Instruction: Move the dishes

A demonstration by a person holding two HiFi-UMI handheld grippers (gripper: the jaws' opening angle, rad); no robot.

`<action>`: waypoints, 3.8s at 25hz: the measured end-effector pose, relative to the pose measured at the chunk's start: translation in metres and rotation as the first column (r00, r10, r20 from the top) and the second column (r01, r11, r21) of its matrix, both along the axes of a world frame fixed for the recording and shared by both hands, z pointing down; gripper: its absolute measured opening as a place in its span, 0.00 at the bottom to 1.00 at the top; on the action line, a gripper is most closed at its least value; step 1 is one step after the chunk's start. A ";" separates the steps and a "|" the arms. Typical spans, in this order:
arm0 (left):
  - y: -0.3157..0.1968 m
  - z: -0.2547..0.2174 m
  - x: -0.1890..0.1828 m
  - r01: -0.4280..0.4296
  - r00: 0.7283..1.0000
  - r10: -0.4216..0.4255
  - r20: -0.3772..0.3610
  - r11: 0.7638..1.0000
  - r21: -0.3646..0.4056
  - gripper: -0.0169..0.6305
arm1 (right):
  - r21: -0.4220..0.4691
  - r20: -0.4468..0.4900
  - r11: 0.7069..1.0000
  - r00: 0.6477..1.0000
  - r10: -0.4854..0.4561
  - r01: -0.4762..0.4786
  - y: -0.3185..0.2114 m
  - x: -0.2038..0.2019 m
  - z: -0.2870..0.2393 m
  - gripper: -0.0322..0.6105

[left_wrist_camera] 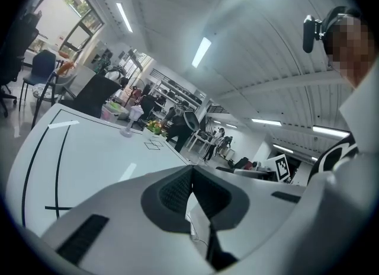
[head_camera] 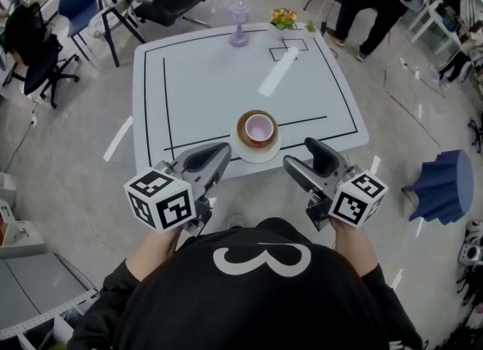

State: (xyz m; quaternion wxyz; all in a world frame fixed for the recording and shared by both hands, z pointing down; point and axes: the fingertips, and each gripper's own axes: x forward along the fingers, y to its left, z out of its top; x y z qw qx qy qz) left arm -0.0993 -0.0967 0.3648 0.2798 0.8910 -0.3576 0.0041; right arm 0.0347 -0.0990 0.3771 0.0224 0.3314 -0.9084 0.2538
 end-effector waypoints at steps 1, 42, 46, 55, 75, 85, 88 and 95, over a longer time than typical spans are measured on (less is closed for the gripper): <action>-0.002 0.000 -0.001 0.001 1.000 -0.001 0.001 1.000 0.001 0.03 | -0.003 0.000 1.000 1.000 0.002 -0.002 -0.002 -0.001 0.001 0.57; -0.077 0.026 -0.053 0.217 0.976 -0.218 0.004 0.971 -0.099 0.03 | -0.284 -0.289 0.950 0.933 -0.217 0.133 -0.115 -0.043 0.131 0.16; -0.081 0.029 -0.055 0.225 0.974 -0.225 0.009 0.968 -0.107 0.03 | -0.280 -0.287 0.949 0.931 -0.225 0.143 -0.120 -0.043 0.128 0.12; -0.090 0.029 -0.066 0.257 0.966 -0.257 0.013 0.959 -0.117 0.03 | -0.261 -0.227 0.943 0.936 -0.268 0.207 -0.127 -0.052 0.094 0.12; -0.106 0.036 -0.088 0.326 0.945 -0.328 0.008 0.934 -0.147 0.03 | -0.194 -0.213 0.966 0.954 -0.212 0.171 -0.205 -0.078 0.078 0.12; -0.101 0.043 -0.096 0.354 0.934 -0.357 0.015 0.918 -0.179 0.03 | -0.246 -0.268 0.964 0.949 -0.164 0.097 -0.239 -0.077 0.122 0.12; -0.099 0.045 -0.100 0.362 0.931 -0.365 0.017 0.914 -0.182 0.03 | -0.254 -0.272 0.963 0.949 -0.160 0.090 -0.241 -0.079 0.128 0.12; -0.095 0.043 -0.101 0.364 0.930 -0.368 0.012 0.914 -0.181 0.03 | -0.263 -0.268 0.961 0.950 -0.158 0.085 -0.243 -0.080 0.132 0.16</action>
